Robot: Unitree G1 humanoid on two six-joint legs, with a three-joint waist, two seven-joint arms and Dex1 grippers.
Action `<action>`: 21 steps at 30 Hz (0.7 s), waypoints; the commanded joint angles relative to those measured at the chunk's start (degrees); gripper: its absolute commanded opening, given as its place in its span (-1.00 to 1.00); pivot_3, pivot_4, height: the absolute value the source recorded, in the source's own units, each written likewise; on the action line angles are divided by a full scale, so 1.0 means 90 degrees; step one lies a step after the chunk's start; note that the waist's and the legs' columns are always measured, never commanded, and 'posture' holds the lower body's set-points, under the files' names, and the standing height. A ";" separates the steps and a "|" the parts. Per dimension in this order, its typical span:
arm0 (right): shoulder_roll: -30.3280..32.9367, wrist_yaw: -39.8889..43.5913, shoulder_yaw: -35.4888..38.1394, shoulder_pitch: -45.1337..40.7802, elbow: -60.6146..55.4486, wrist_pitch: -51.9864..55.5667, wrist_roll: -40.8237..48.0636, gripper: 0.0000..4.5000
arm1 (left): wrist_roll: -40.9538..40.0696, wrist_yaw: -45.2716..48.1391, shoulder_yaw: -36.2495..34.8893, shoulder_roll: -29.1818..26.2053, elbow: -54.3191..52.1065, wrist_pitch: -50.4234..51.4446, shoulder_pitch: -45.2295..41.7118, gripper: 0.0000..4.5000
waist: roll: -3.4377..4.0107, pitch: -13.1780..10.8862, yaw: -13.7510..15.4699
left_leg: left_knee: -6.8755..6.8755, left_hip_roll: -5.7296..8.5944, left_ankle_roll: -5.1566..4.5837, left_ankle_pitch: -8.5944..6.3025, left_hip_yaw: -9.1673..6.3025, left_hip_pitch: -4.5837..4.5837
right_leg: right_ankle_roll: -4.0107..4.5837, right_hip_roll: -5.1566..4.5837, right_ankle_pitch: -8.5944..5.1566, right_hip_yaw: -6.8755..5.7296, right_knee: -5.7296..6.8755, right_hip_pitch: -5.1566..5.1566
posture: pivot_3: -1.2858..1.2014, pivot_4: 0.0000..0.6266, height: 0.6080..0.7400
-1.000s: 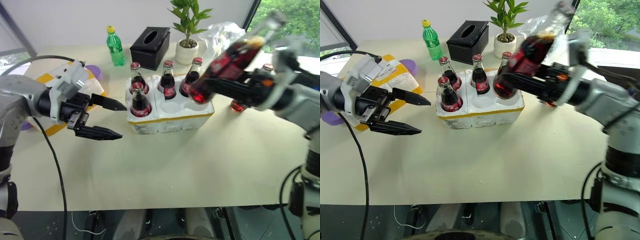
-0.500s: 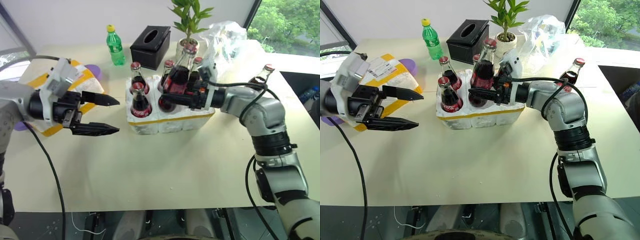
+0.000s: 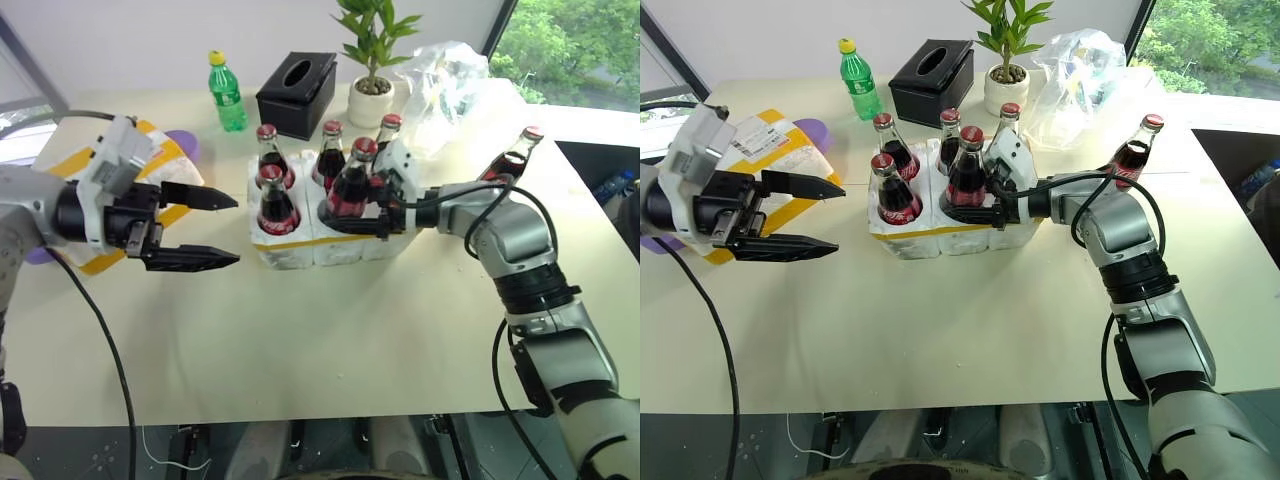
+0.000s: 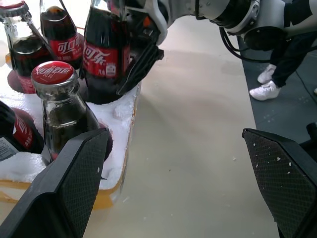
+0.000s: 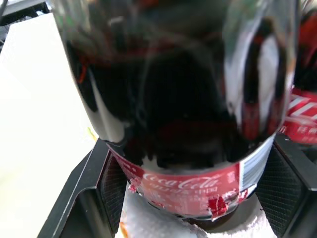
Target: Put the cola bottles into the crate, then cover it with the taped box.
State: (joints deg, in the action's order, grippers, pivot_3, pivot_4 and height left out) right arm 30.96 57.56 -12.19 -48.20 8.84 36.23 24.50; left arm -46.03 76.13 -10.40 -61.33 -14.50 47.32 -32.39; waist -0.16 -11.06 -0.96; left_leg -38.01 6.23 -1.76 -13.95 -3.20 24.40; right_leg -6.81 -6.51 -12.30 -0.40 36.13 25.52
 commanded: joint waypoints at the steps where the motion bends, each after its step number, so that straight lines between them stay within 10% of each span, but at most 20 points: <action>1: 0.0098 0.0226 0.0434 -0.0225 -0.0313 0.0012 0.0212 0.28 | -0.0106 -0.0038 -0.0290 -0.0149 -0.0100 -0.0037 -0.0047 1.00 | 0.0000 0.0000 0.0016 | 0.0000 0.0000 0.0000 0.0000 0.0000 0.0000 | 0.0000 0.0000 0.0000 0.0000 0.0000 0.0000 | 0.03 -0.52 0.88; 8: -0.0214 0.0348 -0.0007 -0.0229 -0.0025 -0.0298 -0.0260 0.28 | -0.0137 -0.0023 -0.0352 -0.0225 -0.0044 -0.0115 0.0027 1.00 | -0.0001 0.0000 0.0012 | 0.0000 0.0002 0.0000 -0.0001 -0.0001 0.0000 | 0.0000 -0.0001 0.0000 -0.0001 -0.0001 -0.0003 | 0.03 -0.52 0.88; 12: -0.0418 0.0233 0.0063 -0.0161 0.0090 -0.0214 -0.0348 0.99 | -0.0124 -0.0099 -0.0339 -0.0232 -0.0152 -0.0099 0.0162 1.00 | -0.0002 0.0001 -0.0020 | 0.0000 -0.0001 0.0001 0.0000 0.0000 -0.0004 | 0.0000 0.0001 0.0000 -0.0001 -0.0001 -0.0004 | 0.03 -0.52 0.88; 21: 0.0019 -0.0104 0.0897 0.0493 -0.0884 0.0407 0.0042 0.99 | -0.0228 -0.0155 -0.0320 -0.0138 -0.0290 -0.0117 0.0214 1.00 | -0.0004 0.0003 0.0054 | 0.0000 0.0000 0.0002 0.0000 -0.0003 -0.0006 | 0.0000 0.0001 0.0000 0.0001 -0.0001 -0.0009 | 0.03 -0.52 0.88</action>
State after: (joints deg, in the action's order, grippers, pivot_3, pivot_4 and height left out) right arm 29.05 57.49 -8.04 -44.71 5.38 37.54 22.61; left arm -47.01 74.78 -11.66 -62.30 -16.19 46.89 -29.93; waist -0.20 -11.03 -0.47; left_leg -38.01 6.25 -1.75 -13.96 -3.27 24.35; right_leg -6.80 -6.51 -12.30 -0.40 36.12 25.43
